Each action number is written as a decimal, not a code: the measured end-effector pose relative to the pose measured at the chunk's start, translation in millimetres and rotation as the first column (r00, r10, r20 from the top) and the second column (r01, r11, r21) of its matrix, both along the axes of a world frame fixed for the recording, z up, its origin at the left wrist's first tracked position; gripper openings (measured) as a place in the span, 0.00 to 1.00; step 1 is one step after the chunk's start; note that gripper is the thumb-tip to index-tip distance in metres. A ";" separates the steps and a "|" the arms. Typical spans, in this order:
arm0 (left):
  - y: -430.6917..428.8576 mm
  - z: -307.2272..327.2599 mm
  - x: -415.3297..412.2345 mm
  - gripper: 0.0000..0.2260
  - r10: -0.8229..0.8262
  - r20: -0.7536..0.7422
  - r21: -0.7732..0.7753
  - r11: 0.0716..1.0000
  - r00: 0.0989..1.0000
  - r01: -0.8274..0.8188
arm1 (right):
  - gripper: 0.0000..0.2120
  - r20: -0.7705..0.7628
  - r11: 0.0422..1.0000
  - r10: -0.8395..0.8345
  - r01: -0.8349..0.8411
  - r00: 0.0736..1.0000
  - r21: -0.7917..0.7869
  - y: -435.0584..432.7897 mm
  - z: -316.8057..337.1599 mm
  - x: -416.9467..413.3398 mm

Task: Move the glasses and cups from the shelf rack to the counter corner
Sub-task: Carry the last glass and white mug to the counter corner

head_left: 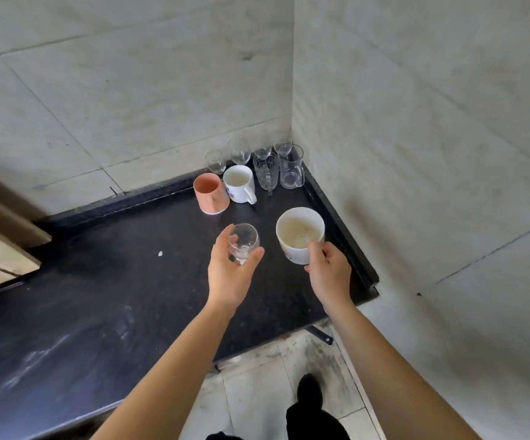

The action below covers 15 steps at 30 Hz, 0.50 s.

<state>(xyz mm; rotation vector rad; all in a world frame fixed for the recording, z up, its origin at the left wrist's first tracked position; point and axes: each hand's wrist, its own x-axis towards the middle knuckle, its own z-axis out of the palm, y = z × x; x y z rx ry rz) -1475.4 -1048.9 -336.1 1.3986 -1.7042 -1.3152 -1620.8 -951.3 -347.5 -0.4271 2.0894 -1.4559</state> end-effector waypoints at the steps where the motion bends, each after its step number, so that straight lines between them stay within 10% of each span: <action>1: -6.6 -6.9 -8.7 0.32 0.007 0.017 0.006 1.000 1.000 -0.008 | 0.14 0.003 1.000 0.012 -0.012 1.000 0.020 -9.5 -7.2 -8.9; 15: -129.1 -106.9 -106.0 0.31 -0.080 0.150 0.100 0.993 0.985 0.065 | 0.14 0.100 0.988 -0.004 -0.011 0.995 0.154 -132.3 -109.1 -85.3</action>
